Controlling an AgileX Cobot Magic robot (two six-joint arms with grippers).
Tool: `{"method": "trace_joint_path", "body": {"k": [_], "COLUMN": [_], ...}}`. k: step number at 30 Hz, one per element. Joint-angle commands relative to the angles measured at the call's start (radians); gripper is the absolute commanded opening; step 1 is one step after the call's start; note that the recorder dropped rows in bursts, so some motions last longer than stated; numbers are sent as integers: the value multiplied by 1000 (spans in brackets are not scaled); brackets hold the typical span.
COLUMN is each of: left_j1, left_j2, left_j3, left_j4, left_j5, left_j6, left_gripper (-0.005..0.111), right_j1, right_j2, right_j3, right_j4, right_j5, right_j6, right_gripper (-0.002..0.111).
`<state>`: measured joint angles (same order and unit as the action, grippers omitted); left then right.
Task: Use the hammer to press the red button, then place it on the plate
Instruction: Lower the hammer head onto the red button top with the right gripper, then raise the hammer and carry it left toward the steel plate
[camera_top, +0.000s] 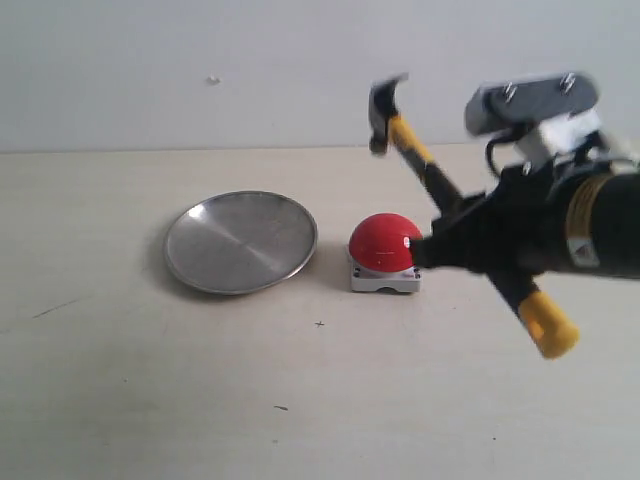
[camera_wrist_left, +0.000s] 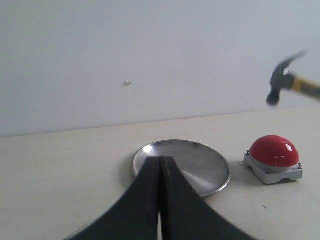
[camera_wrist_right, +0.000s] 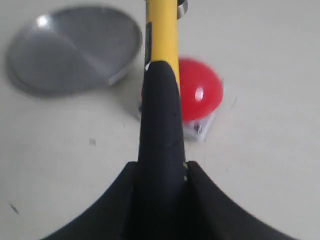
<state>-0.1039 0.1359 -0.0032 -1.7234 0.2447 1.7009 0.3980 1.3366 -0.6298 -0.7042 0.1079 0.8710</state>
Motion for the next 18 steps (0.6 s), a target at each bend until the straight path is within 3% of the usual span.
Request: {"method": "trace_joint_path", "body": {"k": [1, 9, 18], "left_j1": [3, 3, 3], "left_j2": [-8, -8, -8], "left_j3": [3, 3, 3], "left_j4": [4, 4, 4], "left_j5": [-4, -4, -4], "left_j6": [3, 3, 3], "left_gripper": [0, 0, 0], "right_j1": [-3, -3, -3], "right_j2": [211, -94, 74], "right_j3": [14, 2, 2], "right_j4": [-8, 34, 158], "right_j5": [-78, -371, -790], "right_j6": [16, 39, 178], "right_gripper": [0, 0, 0]}}
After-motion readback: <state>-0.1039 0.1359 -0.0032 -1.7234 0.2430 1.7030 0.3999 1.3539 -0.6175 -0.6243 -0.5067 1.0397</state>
